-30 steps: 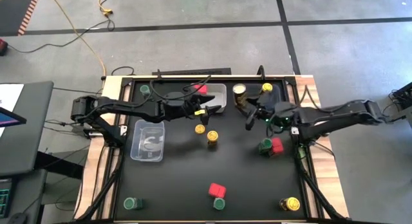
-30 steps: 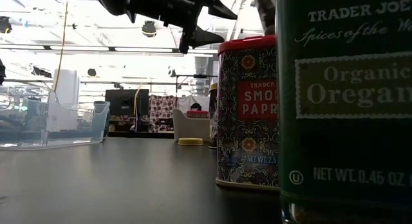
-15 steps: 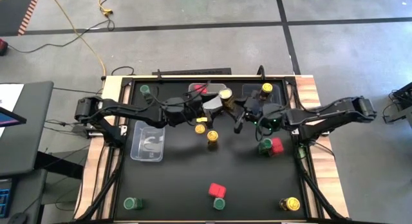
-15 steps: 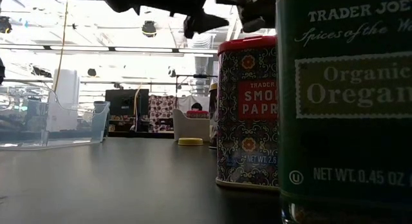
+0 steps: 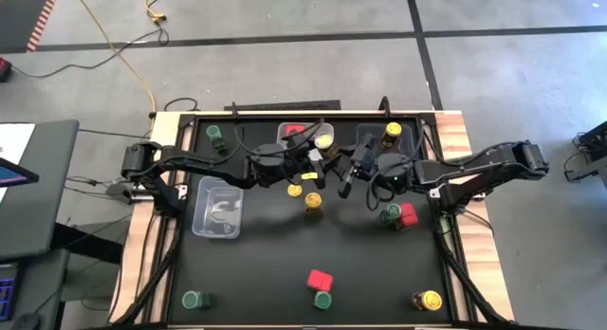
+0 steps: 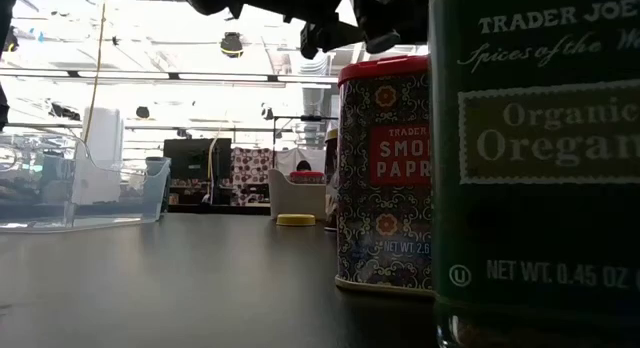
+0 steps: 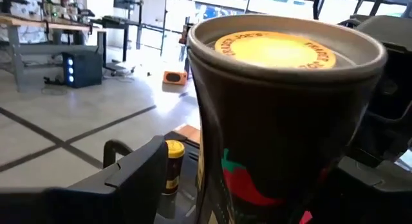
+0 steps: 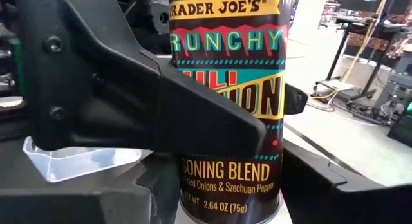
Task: Sort spices by type
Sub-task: Put the bottom left yellow seasoning bottle into the black bin
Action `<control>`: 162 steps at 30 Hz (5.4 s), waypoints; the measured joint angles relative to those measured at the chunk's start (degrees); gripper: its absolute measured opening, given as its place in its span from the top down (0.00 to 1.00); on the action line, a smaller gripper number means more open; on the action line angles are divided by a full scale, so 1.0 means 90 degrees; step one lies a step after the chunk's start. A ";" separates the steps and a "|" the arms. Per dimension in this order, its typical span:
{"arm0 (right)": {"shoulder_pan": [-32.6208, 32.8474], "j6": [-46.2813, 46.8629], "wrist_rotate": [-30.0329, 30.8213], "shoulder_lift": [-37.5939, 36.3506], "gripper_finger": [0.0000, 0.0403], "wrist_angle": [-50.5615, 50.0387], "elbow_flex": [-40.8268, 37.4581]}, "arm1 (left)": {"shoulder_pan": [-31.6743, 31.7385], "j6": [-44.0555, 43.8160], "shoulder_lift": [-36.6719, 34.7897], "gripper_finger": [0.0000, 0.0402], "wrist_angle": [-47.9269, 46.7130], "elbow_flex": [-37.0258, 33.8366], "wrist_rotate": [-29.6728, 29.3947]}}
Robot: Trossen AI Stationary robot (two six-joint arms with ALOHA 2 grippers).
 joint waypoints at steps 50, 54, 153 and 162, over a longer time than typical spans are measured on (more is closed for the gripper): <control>-0.0110 0.0184 0.0028 -0.0010 0.34 -0.0283 -0.0003 | 0.0008 -0.0231 0.0010 0.49 -0.0299 -0.0017 -0.0031; -0.0163 0.0404 0.0018 -0.0019 0.25 -0.0308 -0.0003 | 0.0036 -0.0198 0.0010 0.49 -0.0313 -0.0017 -0.0112; -0.0187 0.0075 0.0307 -0.0141 0.03 -0.2042 -0.0003 | -0.1966 -0.1899 -0.0721 0.52 -0.0225 -0.4041 -0.2194; -0.0187 0.0077 0.0307 -0.0140 0.03 -0.2043 -0.0003 | -0.1962 -0.1865 -0.0721 0.52 -0.0255 -0.4041 -0.2200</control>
